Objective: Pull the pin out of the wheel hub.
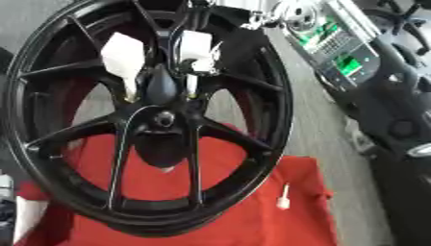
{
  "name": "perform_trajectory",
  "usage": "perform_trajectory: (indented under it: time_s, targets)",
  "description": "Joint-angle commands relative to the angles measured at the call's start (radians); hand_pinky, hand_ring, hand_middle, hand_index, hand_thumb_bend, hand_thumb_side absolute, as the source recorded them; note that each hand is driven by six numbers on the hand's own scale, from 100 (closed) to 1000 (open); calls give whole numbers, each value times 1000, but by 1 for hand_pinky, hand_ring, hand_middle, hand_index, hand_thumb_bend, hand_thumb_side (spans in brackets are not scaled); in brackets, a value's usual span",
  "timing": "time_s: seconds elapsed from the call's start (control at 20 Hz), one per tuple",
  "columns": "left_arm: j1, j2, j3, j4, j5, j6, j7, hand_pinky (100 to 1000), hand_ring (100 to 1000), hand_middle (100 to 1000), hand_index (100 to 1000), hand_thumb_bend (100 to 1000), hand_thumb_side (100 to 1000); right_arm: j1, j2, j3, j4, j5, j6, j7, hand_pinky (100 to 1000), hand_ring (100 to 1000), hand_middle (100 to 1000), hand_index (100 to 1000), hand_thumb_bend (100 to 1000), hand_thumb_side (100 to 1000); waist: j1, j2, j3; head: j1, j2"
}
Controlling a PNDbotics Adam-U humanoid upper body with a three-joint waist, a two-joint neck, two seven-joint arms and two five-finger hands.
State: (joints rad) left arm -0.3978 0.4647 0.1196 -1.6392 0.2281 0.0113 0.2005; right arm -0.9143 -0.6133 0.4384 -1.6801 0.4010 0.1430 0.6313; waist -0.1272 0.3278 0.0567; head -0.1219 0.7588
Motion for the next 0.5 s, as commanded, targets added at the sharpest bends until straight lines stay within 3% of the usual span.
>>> perform_trajectory:
  time_s: [0.05,0.5]
  targets:
    - [-17,16,1,-13,-7,-1,-3,653,871,785,831,200,851,-11,-16,-13,2,9,1,-5,912,767,684,828,384,450,10,-15,1,-6,-1]
    - [-18,16,2,-12,-9,0,-3,652,871,784,829,199,853,-5,-15,-15,16,11,1,-7,901,755,654,807,351,437,12,-12,2,-10,1]
